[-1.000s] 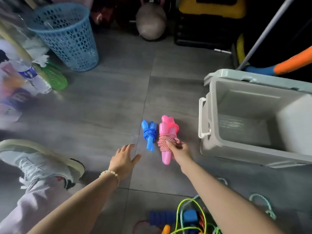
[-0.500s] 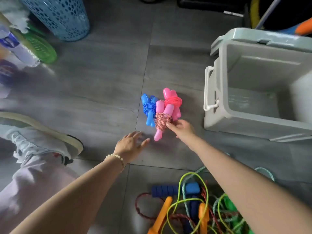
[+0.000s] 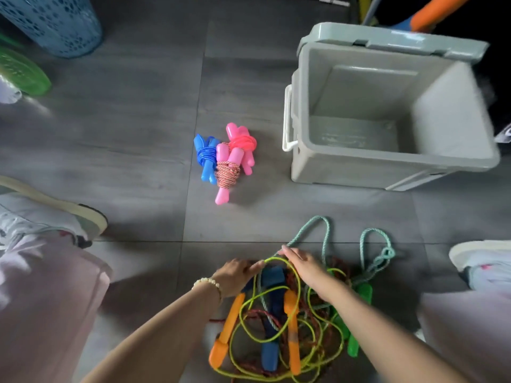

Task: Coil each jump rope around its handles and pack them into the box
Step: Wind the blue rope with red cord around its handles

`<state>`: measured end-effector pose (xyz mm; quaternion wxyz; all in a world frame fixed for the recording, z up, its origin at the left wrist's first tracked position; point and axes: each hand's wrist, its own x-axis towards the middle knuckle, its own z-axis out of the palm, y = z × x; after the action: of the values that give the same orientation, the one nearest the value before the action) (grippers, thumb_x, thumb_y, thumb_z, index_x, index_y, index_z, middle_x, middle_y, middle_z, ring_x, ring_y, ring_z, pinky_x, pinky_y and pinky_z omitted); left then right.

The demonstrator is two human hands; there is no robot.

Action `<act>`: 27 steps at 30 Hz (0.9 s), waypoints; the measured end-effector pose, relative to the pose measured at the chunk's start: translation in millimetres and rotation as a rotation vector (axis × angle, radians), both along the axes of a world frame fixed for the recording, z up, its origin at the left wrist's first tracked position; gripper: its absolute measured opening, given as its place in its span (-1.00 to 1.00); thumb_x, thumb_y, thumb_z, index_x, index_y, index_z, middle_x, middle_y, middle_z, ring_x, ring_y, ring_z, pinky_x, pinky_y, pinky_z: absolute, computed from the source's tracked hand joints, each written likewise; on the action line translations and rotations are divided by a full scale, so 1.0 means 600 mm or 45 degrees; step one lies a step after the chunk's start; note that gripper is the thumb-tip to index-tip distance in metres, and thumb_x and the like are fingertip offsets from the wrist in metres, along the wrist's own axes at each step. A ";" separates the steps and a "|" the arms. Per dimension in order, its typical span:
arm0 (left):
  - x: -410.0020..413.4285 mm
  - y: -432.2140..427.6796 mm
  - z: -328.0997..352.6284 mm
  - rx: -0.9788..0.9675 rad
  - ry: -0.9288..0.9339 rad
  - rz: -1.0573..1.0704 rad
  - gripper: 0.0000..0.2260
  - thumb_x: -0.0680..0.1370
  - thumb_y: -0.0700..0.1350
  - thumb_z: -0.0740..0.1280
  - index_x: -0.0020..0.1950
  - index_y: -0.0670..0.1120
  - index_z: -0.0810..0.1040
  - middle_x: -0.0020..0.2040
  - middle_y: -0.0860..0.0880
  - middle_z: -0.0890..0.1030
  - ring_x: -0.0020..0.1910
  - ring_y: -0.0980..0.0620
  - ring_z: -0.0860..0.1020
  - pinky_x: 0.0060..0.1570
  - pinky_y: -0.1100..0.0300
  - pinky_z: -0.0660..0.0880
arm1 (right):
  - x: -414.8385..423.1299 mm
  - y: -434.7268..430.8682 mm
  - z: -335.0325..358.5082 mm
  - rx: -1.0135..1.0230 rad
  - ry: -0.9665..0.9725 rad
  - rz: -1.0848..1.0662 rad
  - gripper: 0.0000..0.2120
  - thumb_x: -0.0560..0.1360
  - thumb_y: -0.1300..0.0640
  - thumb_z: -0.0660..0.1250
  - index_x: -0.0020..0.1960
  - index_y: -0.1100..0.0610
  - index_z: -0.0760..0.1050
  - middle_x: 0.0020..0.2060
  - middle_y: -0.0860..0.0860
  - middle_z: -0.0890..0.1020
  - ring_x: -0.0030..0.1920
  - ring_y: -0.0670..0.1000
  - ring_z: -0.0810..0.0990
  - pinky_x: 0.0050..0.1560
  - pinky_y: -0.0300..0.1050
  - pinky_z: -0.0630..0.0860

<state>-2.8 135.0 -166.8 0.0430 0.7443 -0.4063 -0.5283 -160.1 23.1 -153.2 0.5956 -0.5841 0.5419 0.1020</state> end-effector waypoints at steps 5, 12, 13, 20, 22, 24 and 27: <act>-0.017 0.016 0.006 0.026 -0.020 0.037 -0.61 0.57 0.24 0.14 -0.09 -0.07 0.50 -0.25 -0.02 0.53 -0.21 -0.02 0.51 -0.21 0.17 0.37 | -0.017 0.030 0.018 -0.003 0.041 -0.051 -0.61 0.54 -0.19 0.18 0.01 0.08 0.60 -0.03 0.03 0.63 0.07 0.04 0.56 -0.05 -0.21 0.37; -0.020 0.010 0.071 -0.015 -0.114 0.109 -0.58 0.51 0.36 0.10 -0.13 0.00 0.39 -0.26 0.05 0.48 -0.26 0.04 0.46 -0.24 0.15 0.35 | -0.044 0.032 0.075 -0.074 0.091 -0.107 -0.52 0.55 -0.22 0.11 -0.20 0.18 0.47 -0.30 0.04 0.52 -0.30 -0.04 0.49 -0.28 -0.19 0.36; -0.018 0.006 0.091 -0.030 -0.163 0.078 -0.60 0.53 0.34 0.04 -0.16 0.03 0.37 -0.26 0.05 0.49 -0.24 0.03 0.47 -0.23 0.15 0.35 | -0.049 0.030 0.087 -0.136 0.100 -0.083 -0.50 0.54 -0.24 0.11 -0.20 0.19 0.47 -0.32 0.02 0.52 -0.34 -0.08 0.47 -0.33 -0.23 0.34; -0.016 -0.014 0.285 -0.414 -0.348 -0.155 -0.71 0.55 0.25 0.18 -0.01 0.04 0.45 -0.22 0.07 0.50 -0.22 0.05 0.47 -0.25 0.17 0.32 | -0.044 0.024 0.235 -0.525 -0.295 -0.144 -0.73 0.54 -0.16 0.17 0.13 -0.04 0.43 0.08 -0.07 0.50 0.09 -0.09 0.48 -0.09 -0.29 0.36; -0.027 -0.009 0.343 -0.506 -0.313 -0.140 -0.74 0.55 0.25 0.18 0.05 0.11 0.46 -0.20 0.11 0.52 -0.20 0.07 0.48 -0.22 0.19 0.36 | -0.033 0.029 0.293 -0.454 -0.404 -0.155 -0.72 0.56 -0.13 0.16 0.14 0.00 0.47 0.05 -0.08 0.54 0.06 -0.10 0.51 -0.04 -0.27 0.39; -0.035 0.003 0.390 -0.589 -0.288 -0.081 -0.78 0.56 0.23 0.16 0.08 0.18 0.48 -0.19 0.13 0.54 -0.17 0.06 0.51 -0.14 0.16 0.43 | -0.030 0.039 0.342 -0.350 -0.487 -0.122 -0.73 0.57 -0.08 0.18 0.06 0.07 0.52 -0.06 -0.02 0.61 -0.09 -0.10 0.59 -0.04 -0.22 0.45; -0.043 0.033 0.449 -0.669 -0.274 -0.043 -0.82 0.61 0.16 0.13 -0.11 0.21 0.47 -0.28 0.13 0.52 -0.23 0.06 0.48 -0.11 0.13 0.44 | -0.049 0.064 0.405 -0.327 -0.605 -0.038 -0.89 0.50 0.06 0.35 -0.03 0.09 0.51 -0.27 0.00 0.59 -0.40 -0.20 0.55 -0.32 -0.30 0.45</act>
<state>-28.9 155.1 102.3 0.1822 0.7524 -0.5440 -0.3236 -189.6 61.7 89.7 0.6287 -0.6544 0.4038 -0.1163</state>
